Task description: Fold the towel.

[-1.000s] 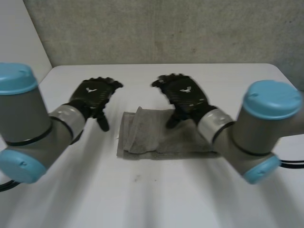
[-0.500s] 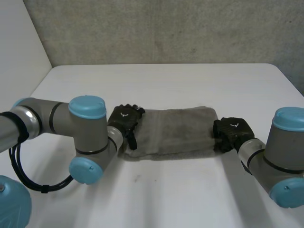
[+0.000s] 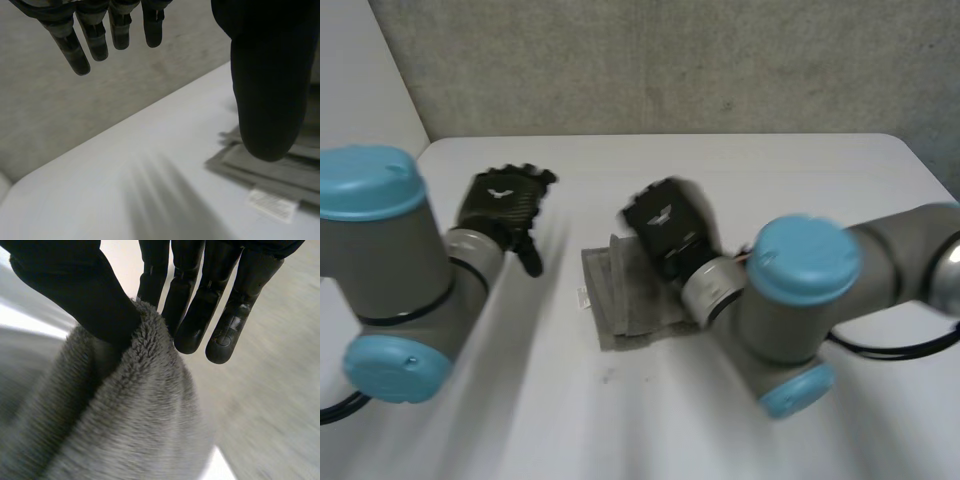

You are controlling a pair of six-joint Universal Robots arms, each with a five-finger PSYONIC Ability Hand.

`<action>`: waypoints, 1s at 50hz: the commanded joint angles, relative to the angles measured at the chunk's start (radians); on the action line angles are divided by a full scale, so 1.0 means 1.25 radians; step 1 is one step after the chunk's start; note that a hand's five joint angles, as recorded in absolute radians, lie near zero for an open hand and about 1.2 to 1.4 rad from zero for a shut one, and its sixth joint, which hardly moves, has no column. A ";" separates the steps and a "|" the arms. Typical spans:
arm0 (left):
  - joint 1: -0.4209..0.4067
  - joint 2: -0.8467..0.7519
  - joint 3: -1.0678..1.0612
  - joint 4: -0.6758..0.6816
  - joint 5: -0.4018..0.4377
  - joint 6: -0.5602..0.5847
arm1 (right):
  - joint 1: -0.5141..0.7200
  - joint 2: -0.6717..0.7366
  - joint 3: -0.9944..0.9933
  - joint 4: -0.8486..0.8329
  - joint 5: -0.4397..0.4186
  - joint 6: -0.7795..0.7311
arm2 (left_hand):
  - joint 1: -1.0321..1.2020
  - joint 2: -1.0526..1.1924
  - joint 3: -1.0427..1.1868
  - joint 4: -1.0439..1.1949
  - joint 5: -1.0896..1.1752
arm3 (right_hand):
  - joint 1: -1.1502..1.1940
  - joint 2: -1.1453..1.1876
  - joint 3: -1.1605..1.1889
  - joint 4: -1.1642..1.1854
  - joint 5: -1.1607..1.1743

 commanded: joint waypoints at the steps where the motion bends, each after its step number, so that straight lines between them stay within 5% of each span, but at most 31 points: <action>1: 0.060 0.029 -0.050 0.000 -0.003 -0.001 | 0.077 0.092 0.040 -0.001 -0.126 0.007 | -0.003 0.009 0.006 0.007 -0.022 | 0.367 0.178 0.171 0.165 0.190; 4: 0.061 0.023 -0.053 -0.001 0.011 -0.004 | 0.075 0.109 0.044 0.004 -0.107 0.009 | -0.003 0.009 0.006 0.007 -0.022 | 0.367 0.178 0.171 0.165 0.190; 5: 0.060 0.022 -0.052 -0.001 0.024 -0.011 | 0.075 0.100 0.044 0.005 -0.084 0.014 | -0.003 0.009 0.006 0.007 -0.022 | 0.217 0.027 0.020 0.015 0.040; 6: 0.060 0.020 -0.048 0.000 0.039 -0.021 | 0.073 0.082 0.044 0.007 -0.056 0.022 | -0.003 0.009 0.006 0.007 -0.022 | -0.171 -0.360 -0.367 -0.372 -0.347; 7: 0.060 0.020 -0.048 0.000 0.039 -0.021 | 0.073 0.082 0.044 0.007 -0.055 0.023 | -0.003 0.009 0.006 0.007 -0.022 | -0.175 -0.364 -0.371 -0.376 -0.351; 8: 0.058 0.017 -0.041 0.000 0.055 -0.038 | 0.070 0.051 0.044 0.007 -0.026 0.046 | -0.003 0.009 0.006 0.007 -0.022 | -0.489 -0.678 -0.685 -0.690 -0.665; 9: 0.052 0.009 -0.031 0.001 0.068 -0.056 | 0.063 0.015 0.046 0.007 -0.003 0.077 | -0.003 0.009 0.006 0.007 -0.022 | -0.611 -0.800 -0.807 -0.812 -0.787; 16: -0.026 -0.061 0.090 0.000 0.104 -0.164 | -0.017 -0.147 0.071 0.065 0.020 0.329 | 0.019 0.031 0.028 0.029 0.000 | -0.611 -0.800 -0.807 -0.812 -0.787; 25: -0.083 -0.187 0.170 -0.013 0.110 -0.247 | -0.132 -0.130 0.017 0.173 -0.057 0.480 | 0.021 0.033 0.030 0.031 0.002 | -0.611 -0.800 -0.807 -0.812 -0.787; 38: -0.104 -0.287 0.176 -0.028 0.008 -0.242 | -0.159 0.157 -0.214 0.398 -0.102 0.425 | 0.028 0.040 0.037 0.038 0.009 | -0.611 -0.800 -0.807 -0.812 -0.787; 50: -0.104 -0.288 0.181 -0.068 0.006 -0.164 | -0.157 0.130 -0.222 0.397 -0.055 0.300 | 0.021 0.033 0.030 0.031 0.002 | -0.611 -0.800 -0.807 -0.812 -0.787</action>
